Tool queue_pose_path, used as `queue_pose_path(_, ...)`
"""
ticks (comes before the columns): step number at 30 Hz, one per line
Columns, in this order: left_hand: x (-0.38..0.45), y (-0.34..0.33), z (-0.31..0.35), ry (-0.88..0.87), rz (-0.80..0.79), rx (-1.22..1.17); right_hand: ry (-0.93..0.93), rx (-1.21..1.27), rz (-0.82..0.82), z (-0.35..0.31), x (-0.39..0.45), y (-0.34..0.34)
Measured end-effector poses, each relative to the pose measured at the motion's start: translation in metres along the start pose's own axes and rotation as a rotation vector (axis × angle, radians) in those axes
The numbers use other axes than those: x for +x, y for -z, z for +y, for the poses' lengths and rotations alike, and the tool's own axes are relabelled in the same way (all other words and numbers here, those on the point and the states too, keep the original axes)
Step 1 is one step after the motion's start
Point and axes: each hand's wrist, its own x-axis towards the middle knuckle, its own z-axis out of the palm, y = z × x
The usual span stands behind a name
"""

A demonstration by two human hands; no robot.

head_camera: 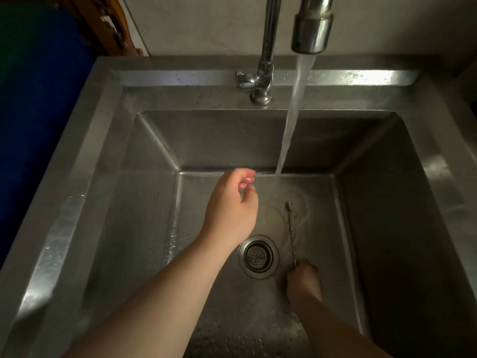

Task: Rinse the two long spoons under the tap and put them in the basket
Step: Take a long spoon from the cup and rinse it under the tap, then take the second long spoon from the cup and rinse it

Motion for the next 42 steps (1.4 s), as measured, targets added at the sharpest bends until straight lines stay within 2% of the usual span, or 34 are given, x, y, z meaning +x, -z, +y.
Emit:
queue_pose_path(6, -0.005, 0.011, -0.002, -0.053, 0.029, 0.075, 0.042, -0.038, 0.072, 0.007, 0.003, 0.001)
queue_pose_path(11, -0.011, 0.022, 0.002, -0.052, 0.043, 0.125, 0.077, -0.033, 0.068, 0.006, 0.002, 0.011)
queue_pose_path(15, -0.013, 0.034, 0.009, -0.119, 0.065, 0.246, 0.185, 0.071, 0.077, -0.017, -0.011, 0.028)
queue_pose_path(21, -0.029, 0.078, 0.033, -0.237, 0.154, 0.406, 0.586, 0.248, 0.293, -0.071, -0.077, 0.067)
queue_pose_path(27, -0.069, 0.166, 0.059, -0.250, 0.288, 0.537, 1.031, 0.194, 0.255, -0.118, -0.182, 0.099)
queue_pose_path(30, -0.101, 0.221, 0.066, -0.193, 0.385, 0.559, 1.257, 0.212, 0.151, -0.147, -0.237, 0.100)
queue_pose_path(33, -0.135, 0.277, 0.066, -0.123, 0.471, 0.609, 1.364, 0.233, -0.057, -0.173, -0.289, 0.088)
queue_pose_path(39, -0.216, 0.375, 0.051, 0.003, 0.631, 0.673, 1.364, 0.123, -0.507, -0.200, -0.378, 0.039)
queue_pose_path(42, -0.259, 0.406, 0.033, 0.090, 0.722, 0.667, 1.269, 0.064, -0.711, -0.205, -0.410, 0.012)
